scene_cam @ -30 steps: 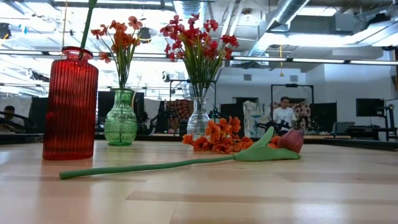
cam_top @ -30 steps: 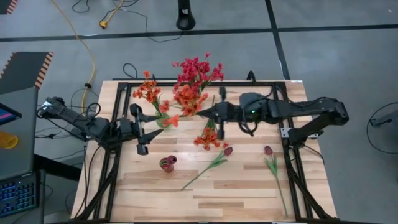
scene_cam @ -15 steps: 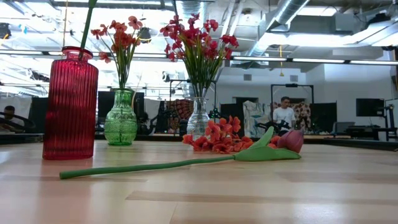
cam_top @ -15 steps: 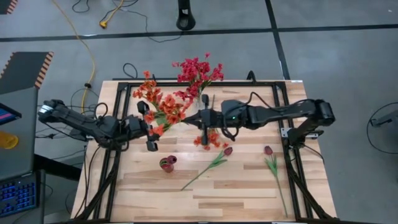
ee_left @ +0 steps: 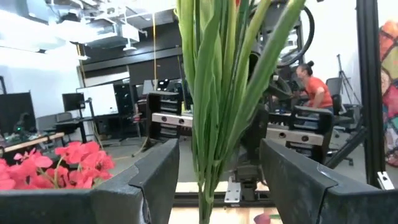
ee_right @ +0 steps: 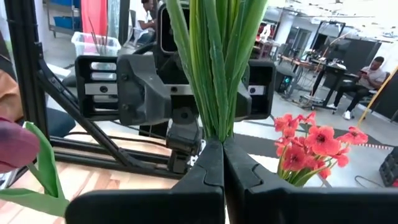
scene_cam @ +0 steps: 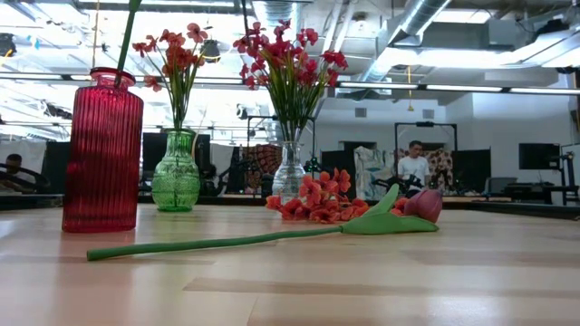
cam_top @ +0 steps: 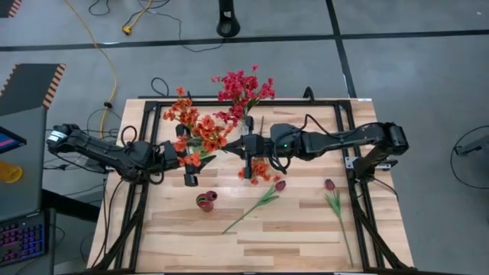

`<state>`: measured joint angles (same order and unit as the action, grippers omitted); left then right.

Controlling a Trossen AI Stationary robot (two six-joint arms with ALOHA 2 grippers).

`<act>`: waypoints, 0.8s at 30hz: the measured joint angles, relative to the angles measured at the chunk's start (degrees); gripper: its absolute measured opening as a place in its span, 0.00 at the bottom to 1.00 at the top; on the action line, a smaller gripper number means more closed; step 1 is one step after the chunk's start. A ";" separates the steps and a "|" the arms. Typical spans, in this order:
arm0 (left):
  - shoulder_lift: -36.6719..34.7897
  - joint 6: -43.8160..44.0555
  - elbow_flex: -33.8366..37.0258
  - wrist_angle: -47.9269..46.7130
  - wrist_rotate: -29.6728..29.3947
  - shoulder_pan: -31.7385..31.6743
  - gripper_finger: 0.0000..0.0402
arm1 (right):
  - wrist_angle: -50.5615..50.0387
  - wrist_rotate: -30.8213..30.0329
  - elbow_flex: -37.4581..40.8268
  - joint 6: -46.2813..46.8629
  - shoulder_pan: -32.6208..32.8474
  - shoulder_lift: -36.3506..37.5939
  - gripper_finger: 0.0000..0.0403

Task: Sort flowers into vase by color
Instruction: Put the right orange flower into the green vase

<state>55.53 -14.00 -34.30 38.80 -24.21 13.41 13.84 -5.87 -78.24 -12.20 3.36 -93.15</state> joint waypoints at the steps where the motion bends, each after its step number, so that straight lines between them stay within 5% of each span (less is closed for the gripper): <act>1: -0.02 0.19 -0.02 0.19 0.08 -0.19 0.53 | 0.11 0.00 0.00 -0.05 0.00 0.01 0.04; 24: 7.16 2.77 -3.96 5.25 7.35 -5.16 0.51 | -0.30 -0.04 0.00 4.78 0.07 0.01 0.05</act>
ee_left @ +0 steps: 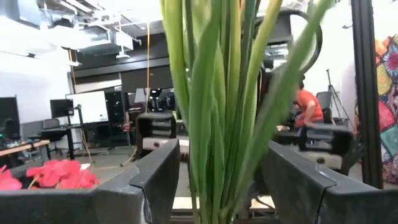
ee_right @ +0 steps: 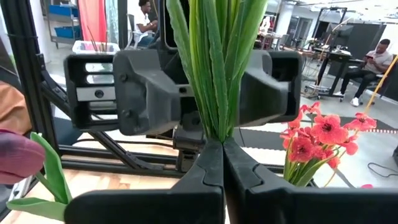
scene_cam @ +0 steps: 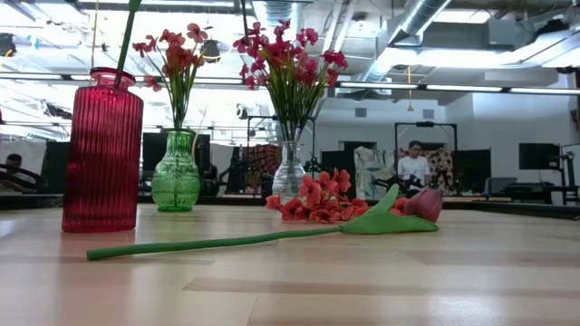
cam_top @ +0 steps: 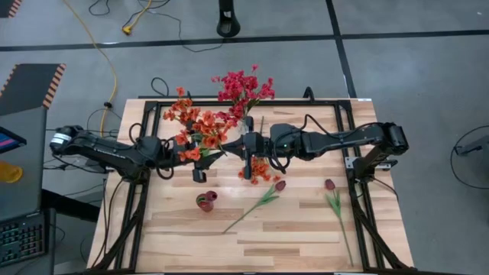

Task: Sort flowers into vase by color
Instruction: Put the right orange flower into the green vase

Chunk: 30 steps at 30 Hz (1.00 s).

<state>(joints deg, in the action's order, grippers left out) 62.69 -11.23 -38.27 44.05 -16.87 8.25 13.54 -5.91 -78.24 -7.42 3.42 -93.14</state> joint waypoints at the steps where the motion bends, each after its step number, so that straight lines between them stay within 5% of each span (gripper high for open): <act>1: 0.30 -0.03 -0.46 0.13 -0.04 0.00 0.51 | -0.02 0.00 0.00 0.09 0.08 0.00 0.05; 19: 0.03 1.14 -1.06 -0.52 -0.28 0.00 0.03 | -1.51 -0.15 0.00 -0.02 0.31 0.00 0.14; 30: -2.95 0.74 -0.98 -5.11 -7.69 0.00 0.03 | -3.43 -3.38 0.02 -0.36 -0.29 1.72 0.35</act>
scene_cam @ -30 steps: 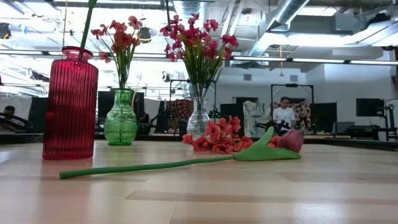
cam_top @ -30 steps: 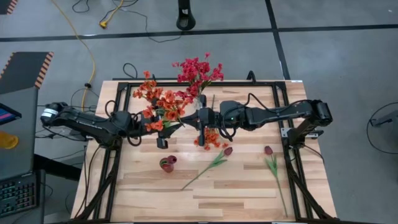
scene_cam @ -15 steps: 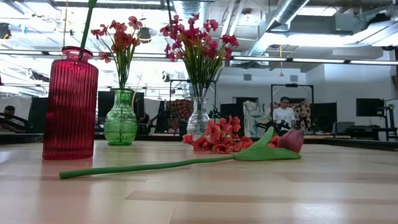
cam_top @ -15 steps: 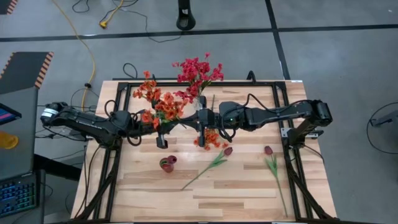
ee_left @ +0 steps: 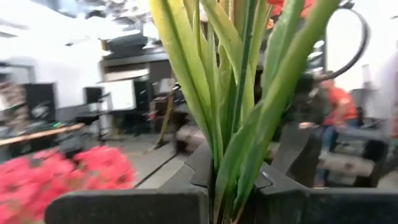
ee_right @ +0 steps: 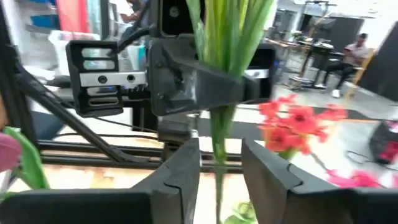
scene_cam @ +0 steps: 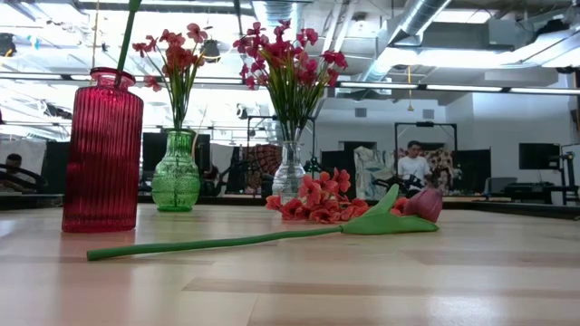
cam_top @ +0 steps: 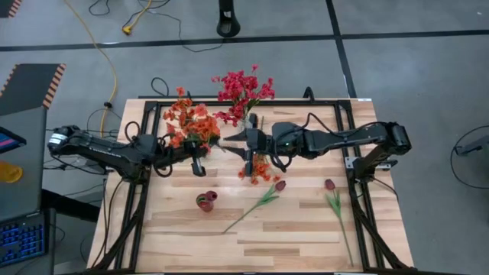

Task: Sort flowers into vase by color
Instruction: Put the right orange flower into the green vase

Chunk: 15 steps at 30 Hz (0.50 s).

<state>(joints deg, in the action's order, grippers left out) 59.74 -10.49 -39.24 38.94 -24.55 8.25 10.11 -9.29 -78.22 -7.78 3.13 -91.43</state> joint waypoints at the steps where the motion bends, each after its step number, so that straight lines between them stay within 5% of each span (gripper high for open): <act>1: -0.90 -0.01 0.00 -1.35 -1.03 0.00 0.02 | -0.95 -0.94 0.00 -0.55 -0.14 0.78 0.37; 15: -15.99 2.22 1.29 -18.98 -12.55 0.28 0.00 | -19.24 -1.91 -0.02 1.26 -0.23 10.88 0.41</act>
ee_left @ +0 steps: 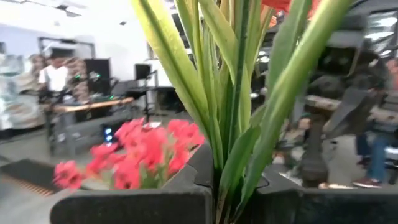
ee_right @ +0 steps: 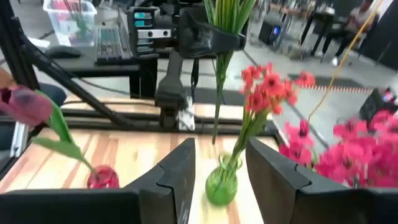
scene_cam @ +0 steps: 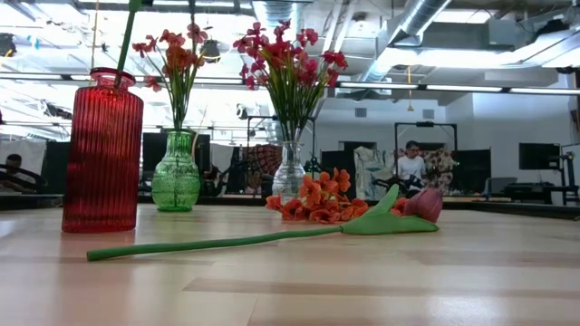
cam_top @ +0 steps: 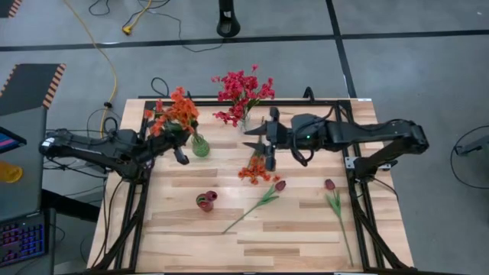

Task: Sort flowers into vase by color
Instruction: Put the right orange flower into the green vase

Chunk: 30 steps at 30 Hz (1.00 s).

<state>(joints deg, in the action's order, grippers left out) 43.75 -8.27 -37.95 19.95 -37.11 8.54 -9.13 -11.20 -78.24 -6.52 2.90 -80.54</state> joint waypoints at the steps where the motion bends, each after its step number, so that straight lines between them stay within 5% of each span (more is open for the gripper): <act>1: -0.38 -0.03 0.77 -0.10 -1.00 0.00 0.00 | -1.09 0.00 0.01 0.62 0.00 0.27 0.41; 20: -3.03 -0.47 13.32 7.88 -14.17 -0.92 0.00 | -5.79 0.02 0.02 1.07 -0.43 -3.31 0.41; 30: -2.89 -0.02 17.96 12.88 -14.34 -5.65 0.00 | -5.26 -0.70 0.00 0.94 -0.42 -4.10 0.41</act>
<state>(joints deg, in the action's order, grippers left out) 40.86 -8.30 -19.99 32.84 -51.44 2.88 -14.39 -11.90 -78.24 -5.58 2.48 -84.64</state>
